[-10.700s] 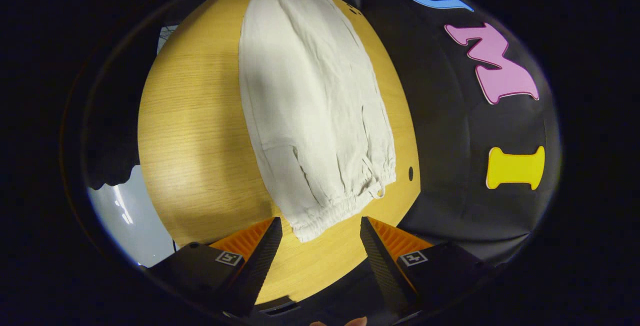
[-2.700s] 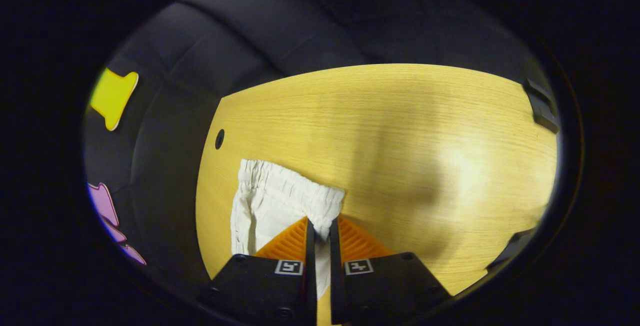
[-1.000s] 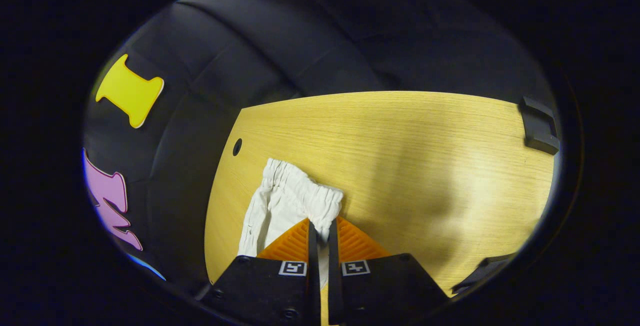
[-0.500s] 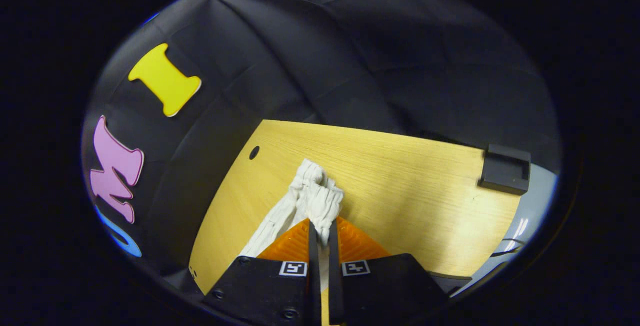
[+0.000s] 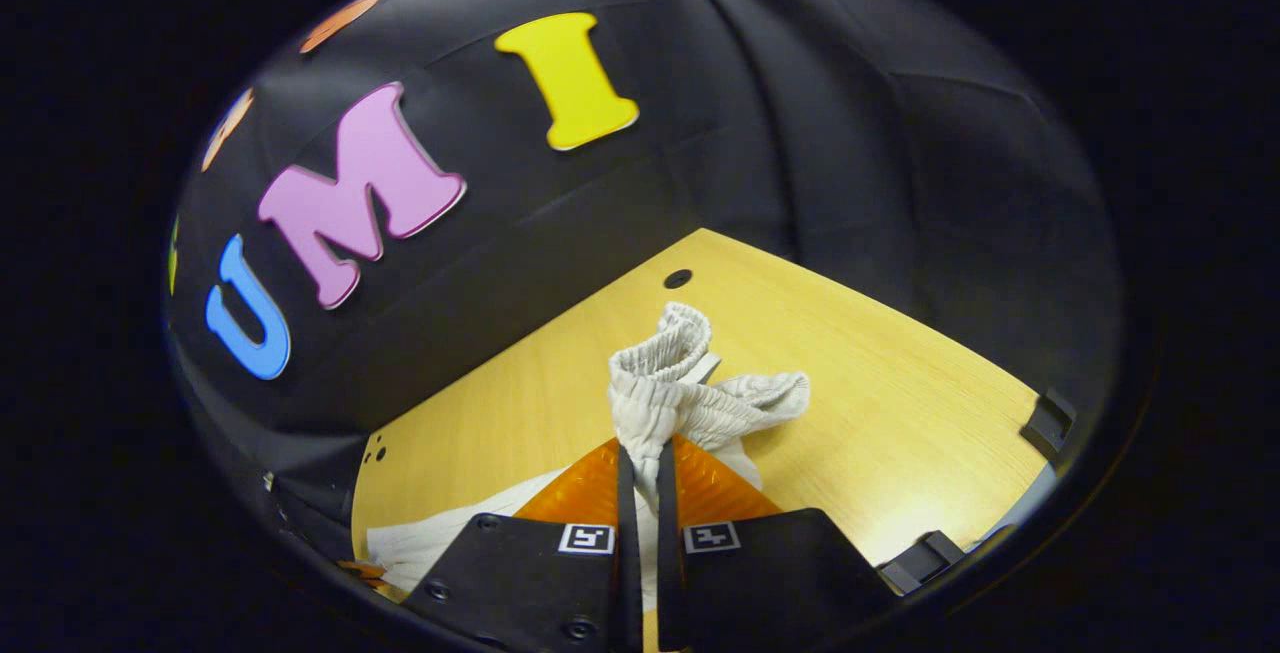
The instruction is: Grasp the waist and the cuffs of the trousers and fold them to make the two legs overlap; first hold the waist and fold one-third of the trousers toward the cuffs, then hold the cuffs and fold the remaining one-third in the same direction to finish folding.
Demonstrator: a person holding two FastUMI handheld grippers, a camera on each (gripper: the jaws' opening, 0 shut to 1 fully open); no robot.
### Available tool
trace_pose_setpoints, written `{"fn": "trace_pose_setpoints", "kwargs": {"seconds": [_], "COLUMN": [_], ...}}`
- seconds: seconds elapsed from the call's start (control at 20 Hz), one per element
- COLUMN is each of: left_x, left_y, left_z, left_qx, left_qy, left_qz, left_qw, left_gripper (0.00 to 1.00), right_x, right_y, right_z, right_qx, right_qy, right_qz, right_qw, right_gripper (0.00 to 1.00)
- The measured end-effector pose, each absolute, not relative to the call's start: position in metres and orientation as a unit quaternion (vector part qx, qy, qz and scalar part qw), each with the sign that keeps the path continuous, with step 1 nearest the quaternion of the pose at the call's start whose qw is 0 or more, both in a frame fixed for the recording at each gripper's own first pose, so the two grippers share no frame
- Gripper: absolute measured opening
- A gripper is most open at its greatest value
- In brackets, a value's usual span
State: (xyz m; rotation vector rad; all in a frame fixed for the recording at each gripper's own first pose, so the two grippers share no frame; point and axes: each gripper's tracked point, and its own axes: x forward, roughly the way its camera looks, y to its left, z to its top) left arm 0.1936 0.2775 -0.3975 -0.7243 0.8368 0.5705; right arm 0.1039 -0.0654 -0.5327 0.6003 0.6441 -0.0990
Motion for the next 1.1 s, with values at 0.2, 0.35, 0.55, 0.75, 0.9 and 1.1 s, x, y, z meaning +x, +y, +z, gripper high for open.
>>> {"fn": "trace_pose_setpoints", "kwargs": {"seconds": [0.2,0.35,0.55,0.75,0.9,1.1], "left_x": [0.195,0.196,0.197,0.197,0.199,0.199], "left_y": [0.278,0.277,0.278,0.278,0.278,0.279], "left_z": [-0.396,-0.397,-0.397,-0.397,-0.399,-0.400], "left_qx": [-0.341,-0.347,-0.348,-0.337,-0.341,-0.348], "left_qy": [0.390,0.389,0.394,0.402,0.403,0.402], "left_qz": [0.265,0.261,0.258,0.256,0.257,0.256], "left_qw": [0.813,0.812,0.811,0.812,0.810,0.807], "left_gripper": [0.10,0.10,0.10,0.10,0.10,0.10], "right_x": [0.106,0.109,0.103,0.094,0.085,0.077], "right_y": [-0.058,-0.060,-0.062,-0.060,-0.065,-0.081], "right_z": [-0.532,-0.528,-0.531,-0.553,-0.567,-0.565], "right_qx": [0.238,0.196,0.129,0.037,-0.064,-0.181], "right_qy": [0.317,0.326,0.349,0.381,0.389,0.376], "right_qz": [0.032,0.088,0.160,0.233,0.277,0.329], "right_qw": [0.918,0.921,0.914,0.894,0.876,0.847], "right_gripper": [0.10,0.10,0.10,0.10,0.11,0.10]}}
